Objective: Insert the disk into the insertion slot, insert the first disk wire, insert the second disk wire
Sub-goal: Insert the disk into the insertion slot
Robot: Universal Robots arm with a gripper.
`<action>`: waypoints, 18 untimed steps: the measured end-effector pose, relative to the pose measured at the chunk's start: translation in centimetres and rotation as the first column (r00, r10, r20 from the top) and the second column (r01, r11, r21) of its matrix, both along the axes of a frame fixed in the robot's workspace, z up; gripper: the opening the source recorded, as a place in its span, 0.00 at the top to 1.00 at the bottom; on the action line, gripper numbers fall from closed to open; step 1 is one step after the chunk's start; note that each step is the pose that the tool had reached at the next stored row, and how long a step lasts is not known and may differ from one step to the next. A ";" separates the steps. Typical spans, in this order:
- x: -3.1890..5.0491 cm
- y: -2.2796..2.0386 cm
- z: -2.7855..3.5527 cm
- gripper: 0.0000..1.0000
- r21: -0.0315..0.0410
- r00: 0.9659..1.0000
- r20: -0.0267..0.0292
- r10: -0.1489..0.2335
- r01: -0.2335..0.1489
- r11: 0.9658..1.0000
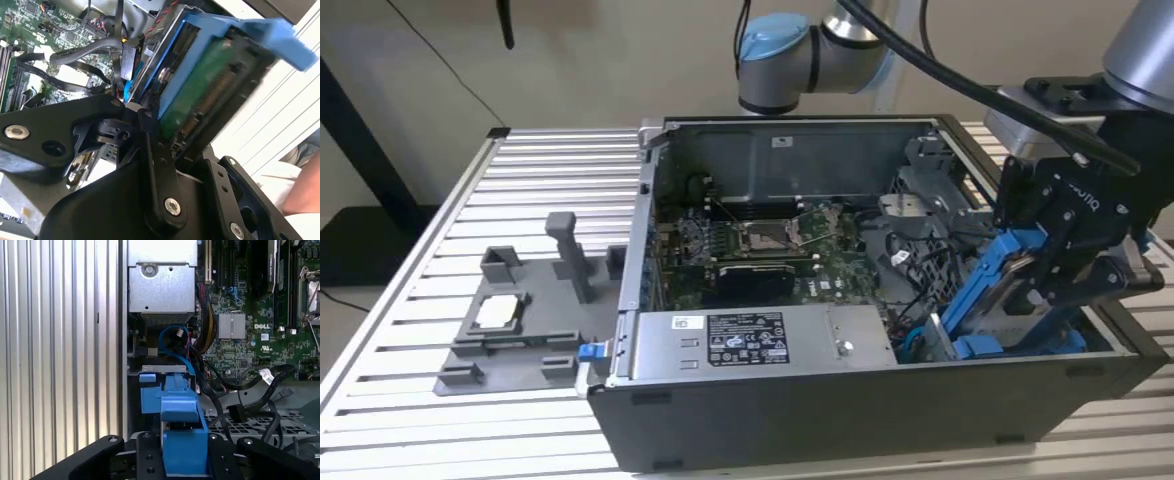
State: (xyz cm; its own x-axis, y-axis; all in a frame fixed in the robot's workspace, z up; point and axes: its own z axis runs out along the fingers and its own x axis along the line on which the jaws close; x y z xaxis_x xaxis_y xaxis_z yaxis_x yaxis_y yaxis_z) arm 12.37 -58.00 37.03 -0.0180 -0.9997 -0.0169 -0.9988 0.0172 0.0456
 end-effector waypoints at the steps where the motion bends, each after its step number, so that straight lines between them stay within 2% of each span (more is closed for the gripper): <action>1: 0.00 0.00 0.01 0.60 0.000 1.000 0.000 0.000 0.000 1.000; 2: 0.00 0.00 0.07 0.60 0.000 1.000 0.000 0.000 0.000 1.000; 3: 0.00 0.00 0.20 0.53 0.000 1.000 0.000 0.000 0.000 1.000; 5: -0.01 0.05 0.23 0.53 0.001 1.000 0.000 0.000 0.000 1.000; 10: -0.02 0.56 0.26 0.51 0.000 1.000 0.001 -0.003 0.003 1.000; 11: -0.03 0.70 0.25 0.45 0.000 1.000 0.001 -0.004 0.004 1.000; 15: -0.04 1.33 0.26 0.45 0.000 1.000 0.006 -0.010 0.010 1.000; 18: -0.05 1.43 0.25 0.45 0.000 1.000 0.006 -0.012 0.012 1.000</action>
